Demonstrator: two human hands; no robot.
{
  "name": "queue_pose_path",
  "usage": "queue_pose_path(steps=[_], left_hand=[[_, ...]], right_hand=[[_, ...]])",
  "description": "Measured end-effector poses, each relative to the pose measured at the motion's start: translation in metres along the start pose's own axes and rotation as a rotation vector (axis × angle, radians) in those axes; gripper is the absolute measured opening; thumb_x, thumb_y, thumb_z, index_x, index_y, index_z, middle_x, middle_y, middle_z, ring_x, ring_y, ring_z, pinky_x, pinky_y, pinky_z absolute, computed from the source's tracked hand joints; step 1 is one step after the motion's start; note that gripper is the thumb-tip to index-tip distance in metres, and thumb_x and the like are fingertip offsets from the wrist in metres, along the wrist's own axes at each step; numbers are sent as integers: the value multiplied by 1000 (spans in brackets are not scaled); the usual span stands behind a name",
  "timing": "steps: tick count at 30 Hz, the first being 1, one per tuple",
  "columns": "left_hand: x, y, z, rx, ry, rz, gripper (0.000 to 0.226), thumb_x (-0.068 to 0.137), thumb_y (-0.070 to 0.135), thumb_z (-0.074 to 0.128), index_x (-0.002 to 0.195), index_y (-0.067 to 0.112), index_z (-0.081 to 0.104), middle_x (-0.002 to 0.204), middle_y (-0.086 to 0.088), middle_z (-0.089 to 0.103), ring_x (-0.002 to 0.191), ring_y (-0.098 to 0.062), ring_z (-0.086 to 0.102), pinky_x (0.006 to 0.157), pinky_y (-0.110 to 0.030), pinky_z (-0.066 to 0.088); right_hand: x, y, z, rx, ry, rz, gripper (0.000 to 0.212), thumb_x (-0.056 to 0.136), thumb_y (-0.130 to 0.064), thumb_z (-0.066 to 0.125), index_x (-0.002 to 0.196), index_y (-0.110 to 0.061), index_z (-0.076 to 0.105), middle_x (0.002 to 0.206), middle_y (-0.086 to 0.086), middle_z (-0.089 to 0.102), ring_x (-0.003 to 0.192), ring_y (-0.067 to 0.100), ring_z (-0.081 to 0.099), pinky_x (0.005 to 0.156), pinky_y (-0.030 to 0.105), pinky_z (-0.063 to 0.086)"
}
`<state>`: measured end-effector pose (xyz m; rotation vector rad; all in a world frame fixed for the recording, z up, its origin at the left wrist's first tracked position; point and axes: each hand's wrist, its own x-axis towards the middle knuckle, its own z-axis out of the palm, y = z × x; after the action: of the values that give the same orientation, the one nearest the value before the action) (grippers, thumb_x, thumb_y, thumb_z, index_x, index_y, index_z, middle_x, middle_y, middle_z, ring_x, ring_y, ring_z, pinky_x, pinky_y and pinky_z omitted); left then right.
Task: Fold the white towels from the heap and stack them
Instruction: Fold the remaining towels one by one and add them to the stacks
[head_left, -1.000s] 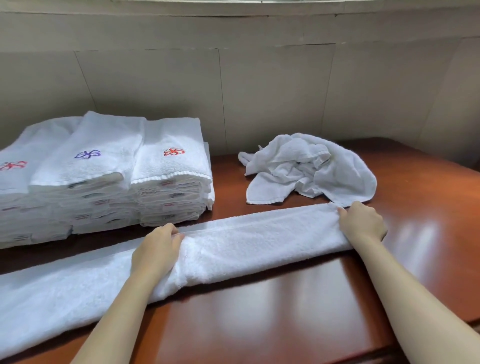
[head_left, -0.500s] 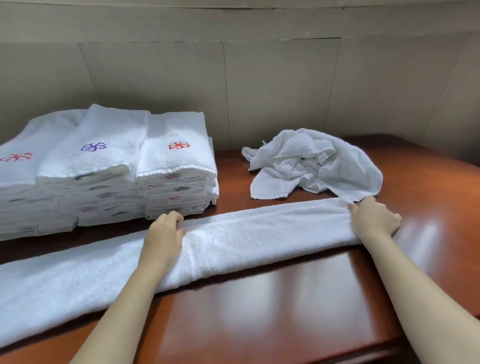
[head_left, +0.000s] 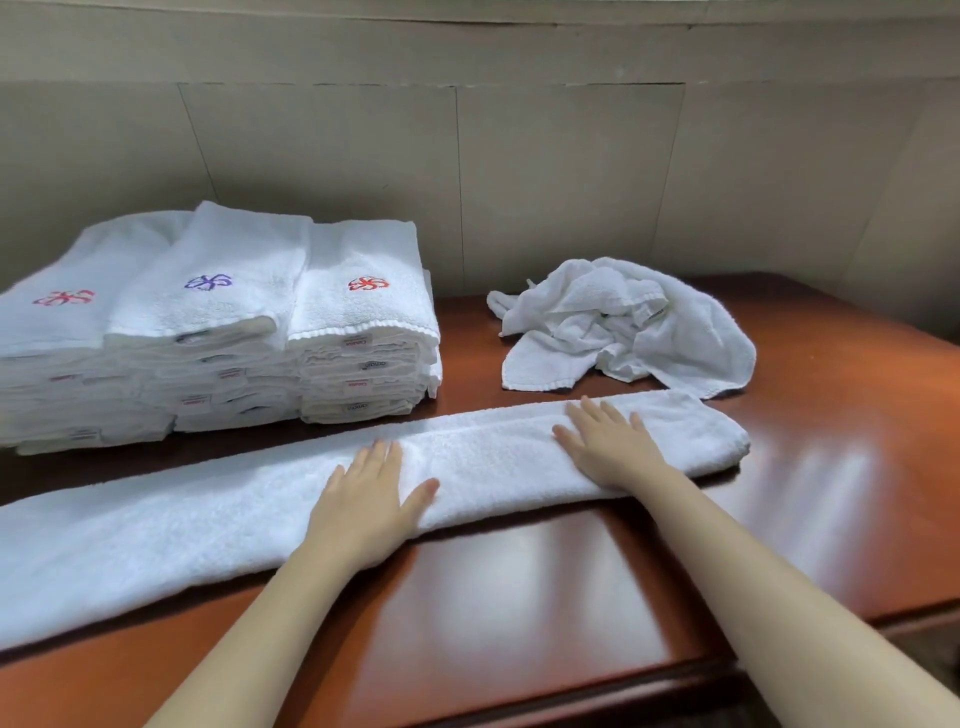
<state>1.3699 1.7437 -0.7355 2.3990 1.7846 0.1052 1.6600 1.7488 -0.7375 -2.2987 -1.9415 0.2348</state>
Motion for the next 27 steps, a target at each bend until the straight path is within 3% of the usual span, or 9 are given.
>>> queue_pose_path(steps=[2, 6, 8, 11, 14, 18, 21, 23, 27], left_hand=[[-5, -8, -1, -17, 20, 13, 71, 97, 58, 18, 154, 18, 6, 161, 0, 0, 148, -13, -2, 119, -40, 3], [-18, -24, -5, 104, 215, -20, 65, 98, 54, 24, 153, 22, 12, 161, -2, -7, 148, -16, -5, 117, -44, -1], [-26, -34, -6, 63, 163, -44, 63, 98, 54, 26, 152, 23, 15, 161, -1, -3, 148, -15, -1, 118, -44, 0], [-37, -53, -12, -35, 53, -41, 59, 99, 51, 25, 152, 26, 17, 161, -1, 6, 148, -14, 5, 118, -41, 3], [-50, -77, -22, -22, 111, -76, 57, 100, 48, 27, 152, 28, 16, 161, 0, -2, 148, -14, 0, 117, -46, -1], [-68, -126, -37, 130, 146, -334, 58, 100, 52, 22, 152, 31, 11, 161, -2, -10, 148, -20, -6, 114, -55, -2], [-89, -167, -43, 49, 22, -583, 61, 96, 61, 14, 152, 35, 9, 161, -4, -9, 147, -26, -6, 112, -59, -4], [-103, -190, -43, 9, -23, -646, 62, 95, 63, 12, 151, 38, 4, 161, -4, -8, 148, -25, -5, 113, -58, -5], [-118, -221, -45, -110, 85, -750, 66, 96, 60, 18, 153, 28, 7, 160, -9, 6, 146, -29, 9, 114, -53, 9]], right_hand=[[-2, -1, -3, -9, -20, 54, 59, 98, -56, 18, 151, -30, 17, 161, -2, 5, 147, 22, 3, 115, 53, 0], [-8, -16, -6, -51, -71, 192, 59, 96, -59, 17, 150, -35, 14, 161, 0, -1, 147, 31, -2, 110, 62, -2], [-10, -35, -8, -83, -66, 187, 59, 96, -58, 18, 150, -34, 15, 161, 2, -3, 146, 34, -4, 109, 64, -2], [-13, -85, -5, -132, -35, -11, 56, 98, -54, 22, 148, -29, 23, 160, 5, -1, 146, 33, -5, 110, 64, 1], [-23, -147, 7, -113, -51, -318, 52, 98, -51, 29, 145, -29, 30, 160, 4, 2, 147, 29, -4, 111, 61, 2], [-41, -207, 33, -97, -70, -617, 51, 100, -47, 27, 147, -29, 23, 160, 0, 8, 147, 22, 1, 114, 54, 4], [-42, -226, 45, -44, -27, -641, 49, 102, -41, 23, 148, -26, 24, 158, 1, 15, 145, 20, 12, 116, 42, 7], [-38, -231, 47, -7, -26, -610, 49, 102, -40, 25, 149, -27, 25, 158, 2, 17, 145, 20, 14, 116, 38, 7], [-30, -238, 49, -24, -28, -579, 49, 101, -41, 25, 149, -29, 24, 158, 1, 18, 145, 19, 15, 117, 36, 7]])
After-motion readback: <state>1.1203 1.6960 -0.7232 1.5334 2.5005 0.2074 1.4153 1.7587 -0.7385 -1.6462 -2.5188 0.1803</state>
